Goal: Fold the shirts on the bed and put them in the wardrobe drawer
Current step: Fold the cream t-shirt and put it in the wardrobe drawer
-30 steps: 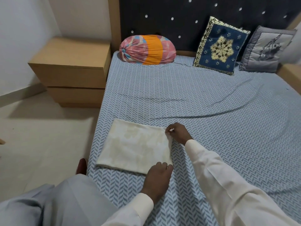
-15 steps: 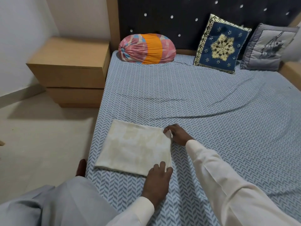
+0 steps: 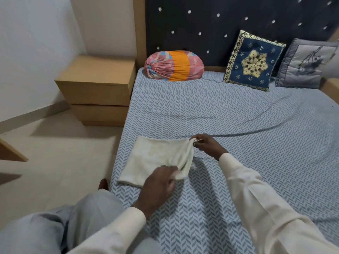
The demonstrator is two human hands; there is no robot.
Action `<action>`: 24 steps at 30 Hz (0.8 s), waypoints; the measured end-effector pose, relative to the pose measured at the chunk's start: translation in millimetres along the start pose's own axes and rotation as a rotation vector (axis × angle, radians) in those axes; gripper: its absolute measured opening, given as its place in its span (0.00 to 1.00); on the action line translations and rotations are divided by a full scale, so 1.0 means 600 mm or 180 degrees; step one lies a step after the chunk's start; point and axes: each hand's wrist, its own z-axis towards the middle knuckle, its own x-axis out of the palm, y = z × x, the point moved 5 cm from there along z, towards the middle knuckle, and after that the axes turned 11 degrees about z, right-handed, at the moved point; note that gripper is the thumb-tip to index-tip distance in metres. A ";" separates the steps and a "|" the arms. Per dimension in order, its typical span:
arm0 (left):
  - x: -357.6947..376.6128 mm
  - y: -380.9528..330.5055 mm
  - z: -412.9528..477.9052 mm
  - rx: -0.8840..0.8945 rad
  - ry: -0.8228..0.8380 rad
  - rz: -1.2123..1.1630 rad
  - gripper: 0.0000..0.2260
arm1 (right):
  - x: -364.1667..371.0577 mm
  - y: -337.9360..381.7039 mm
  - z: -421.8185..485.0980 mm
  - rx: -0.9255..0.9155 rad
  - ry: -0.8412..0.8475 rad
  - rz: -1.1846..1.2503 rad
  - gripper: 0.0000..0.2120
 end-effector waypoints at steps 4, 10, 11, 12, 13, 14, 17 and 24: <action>-0.133 0.035 -0.008 -0.0750 -0.0356 -0.0651 0.20 | -0.008 0.078 -0.063 -0.0523 -0.0199 0.0317 0.11; -0.266 0.037 -0.022 -0.0778 -0.0435 -0.1220 0.10 | -0.008 0.170 -0.204 -0.0856 -0.0041 0.0828 0.14; -0.282 0.030 -0.027 -0.0710 -0.0377 -0.1326 0.08 | -0.005 0.180 -0.230 -0.0865 0.0076 0.0989 0.12; -0.294 0.022 -0.027 -0.0652 -0.0304 -0.1425 0.08 | -0.002 0.188 -0.250 -0.0857 0.0209 0.1173 0.10; -0.302 0.016 -0.029 -0.0611 -0.0227 -0.1527 0.08 | 0.000 0.193 -0.269 -0.0855 0.0332 0.1317 0.07; -0.308 0.011 -0.029 -0.0582 -0.0148 -0.1640 0.08 | 0.001 0.198 -0.283 -0.0868 0.0429 0.1404 0.07; -0.302 0.011 -0.020 -0.0694 0.0176 -0.2043 0.09 | -0.001 0.193 -0.300 -0.0824 0.0559 0.1472 0.10; -0.202 0.074 0.045 -0.1646 0.0841 -0.2809 0.16 | -0.014 0.128 -0.234 -0.0139 -0.0190 0.1653 0.04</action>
